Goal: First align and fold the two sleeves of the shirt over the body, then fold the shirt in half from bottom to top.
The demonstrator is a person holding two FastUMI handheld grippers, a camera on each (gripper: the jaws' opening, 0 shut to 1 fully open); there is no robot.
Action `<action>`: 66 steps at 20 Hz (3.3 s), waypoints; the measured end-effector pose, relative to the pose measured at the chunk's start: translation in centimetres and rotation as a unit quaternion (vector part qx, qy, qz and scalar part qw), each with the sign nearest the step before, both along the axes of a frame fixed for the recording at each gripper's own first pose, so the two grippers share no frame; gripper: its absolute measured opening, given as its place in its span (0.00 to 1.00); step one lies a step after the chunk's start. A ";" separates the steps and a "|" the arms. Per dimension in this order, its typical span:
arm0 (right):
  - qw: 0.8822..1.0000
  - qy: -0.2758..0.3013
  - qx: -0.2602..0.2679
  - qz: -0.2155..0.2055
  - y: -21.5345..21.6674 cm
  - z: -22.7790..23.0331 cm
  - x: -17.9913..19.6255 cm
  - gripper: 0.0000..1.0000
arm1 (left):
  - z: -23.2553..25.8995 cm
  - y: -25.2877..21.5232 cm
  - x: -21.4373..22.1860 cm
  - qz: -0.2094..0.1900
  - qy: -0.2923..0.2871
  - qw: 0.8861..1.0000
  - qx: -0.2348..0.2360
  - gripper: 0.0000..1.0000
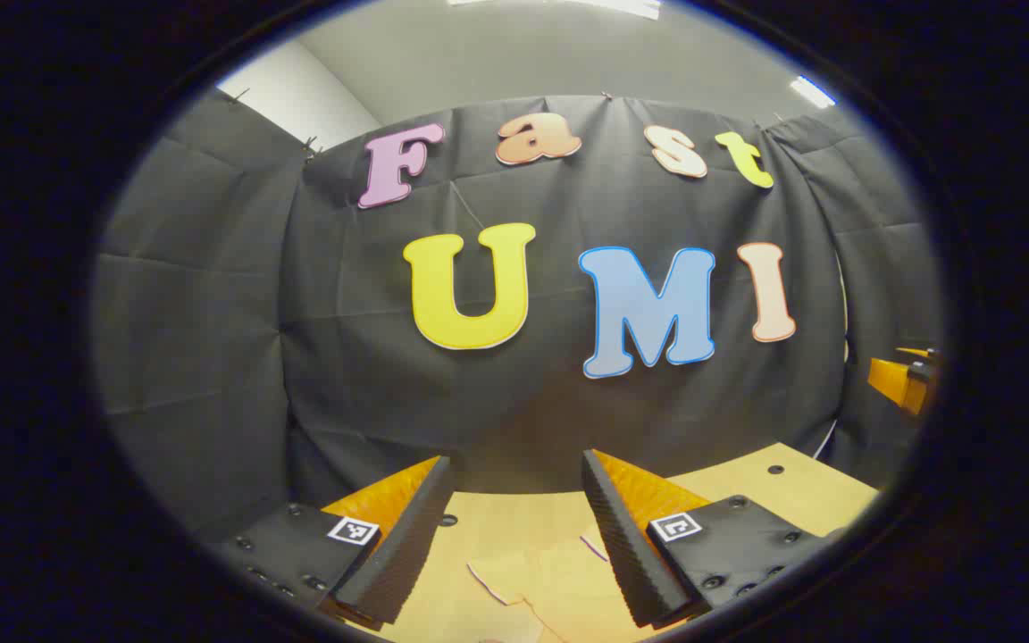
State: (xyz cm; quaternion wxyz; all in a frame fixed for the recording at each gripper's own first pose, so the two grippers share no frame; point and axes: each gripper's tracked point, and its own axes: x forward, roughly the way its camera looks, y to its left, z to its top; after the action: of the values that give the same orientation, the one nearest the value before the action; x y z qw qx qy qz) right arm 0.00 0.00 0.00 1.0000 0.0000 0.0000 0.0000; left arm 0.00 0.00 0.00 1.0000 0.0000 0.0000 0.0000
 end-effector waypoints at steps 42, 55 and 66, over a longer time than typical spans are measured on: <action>0.888 0.460 0.008 0.030 -3.9 -40.0 12.7 0.04 | -3.3 2.1 3.1 0.066 0.058 0.996 -0.015 0.95; 0.904 0.399 -0.027 0.148 8.8 -35.2 14.8 0.06 | -4.0 4.2 1.4 0.088 0.064 0.994 -0.024 0.96; 0.890 0.455 0.005 0.011 -5.8 -39.8 15.0 0.53 | -4.4 3.3 2.4 0.080 0.072 0.994 -0.019 0.95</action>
State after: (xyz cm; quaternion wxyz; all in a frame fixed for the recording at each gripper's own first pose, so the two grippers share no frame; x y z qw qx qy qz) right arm 15.05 -5.78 -39.77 0.8905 0.0052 0.4548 0.0109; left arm 2.38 3.30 -4.44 0.9940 -0.0193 0.0722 0.0797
